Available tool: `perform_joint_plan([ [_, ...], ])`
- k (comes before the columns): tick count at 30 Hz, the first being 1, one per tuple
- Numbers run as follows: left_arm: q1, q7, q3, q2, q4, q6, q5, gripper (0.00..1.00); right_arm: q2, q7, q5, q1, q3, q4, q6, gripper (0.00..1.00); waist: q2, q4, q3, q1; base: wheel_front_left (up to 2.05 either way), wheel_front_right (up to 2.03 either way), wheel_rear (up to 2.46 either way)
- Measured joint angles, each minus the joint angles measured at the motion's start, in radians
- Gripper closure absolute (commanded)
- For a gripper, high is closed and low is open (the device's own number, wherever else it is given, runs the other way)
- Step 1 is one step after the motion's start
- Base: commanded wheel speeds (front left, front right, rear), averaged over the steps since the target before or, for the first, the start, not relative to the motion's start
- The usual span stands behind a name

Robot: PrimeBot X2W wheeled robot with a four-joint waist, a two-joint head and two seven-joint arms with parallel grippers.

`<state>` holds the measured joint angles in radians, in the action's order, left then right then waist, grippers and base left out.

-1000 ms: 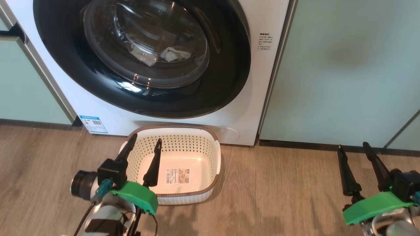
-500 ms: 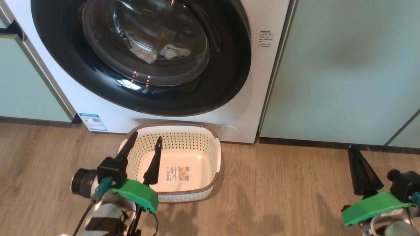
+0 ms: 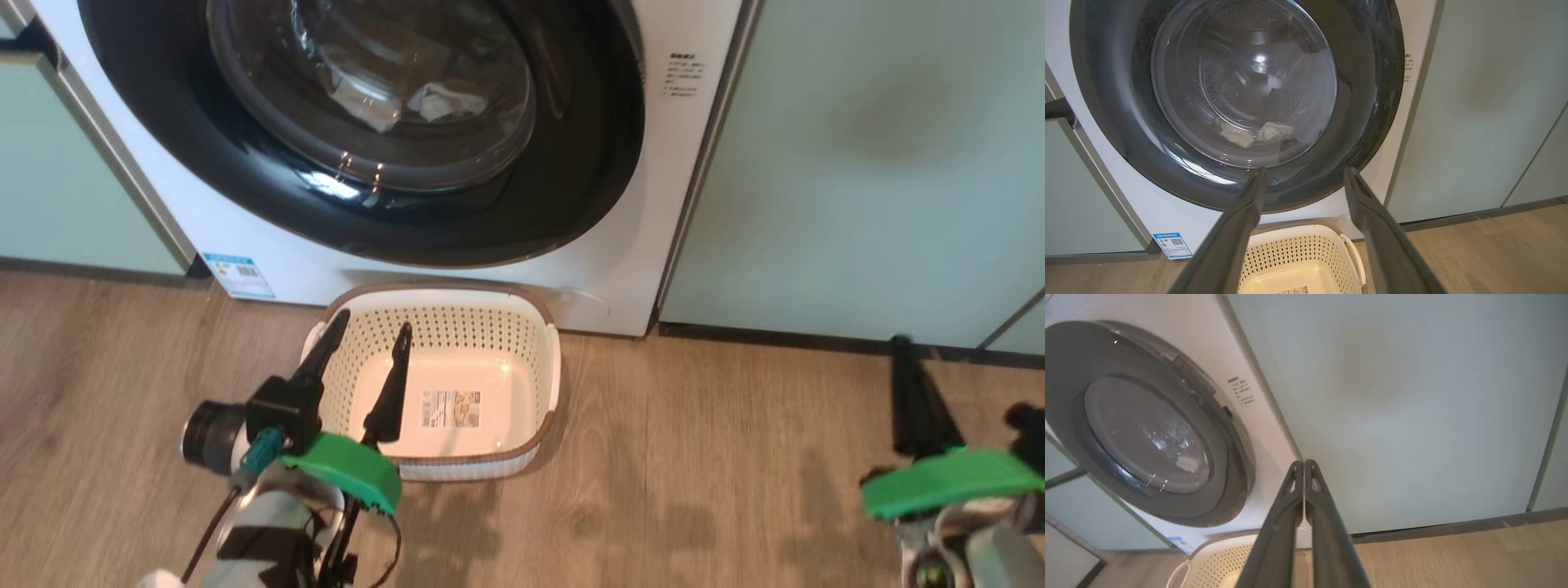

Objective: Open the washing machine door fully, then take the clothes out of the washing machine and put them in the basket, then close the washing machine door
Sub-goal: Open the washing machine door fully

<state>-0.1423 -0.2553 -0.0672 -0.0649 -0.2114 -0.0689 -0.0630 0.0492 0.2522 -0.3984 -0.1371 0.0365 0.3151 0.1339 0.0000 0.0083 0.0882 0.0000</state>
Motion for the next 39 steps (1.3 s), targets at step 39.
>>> perform_joint_plan([
  [39, -0.202, 0.0, -0.08, 0.025, 0.029, -0.024, -0.033, 0.0, 0.055, -0.65, -1.223, -0.668, -0.017, 0.252, -0.001, 1.0, 0.0, 0.171, 0.295, 0.0001, 0.0, 0.0, 0.0],
])
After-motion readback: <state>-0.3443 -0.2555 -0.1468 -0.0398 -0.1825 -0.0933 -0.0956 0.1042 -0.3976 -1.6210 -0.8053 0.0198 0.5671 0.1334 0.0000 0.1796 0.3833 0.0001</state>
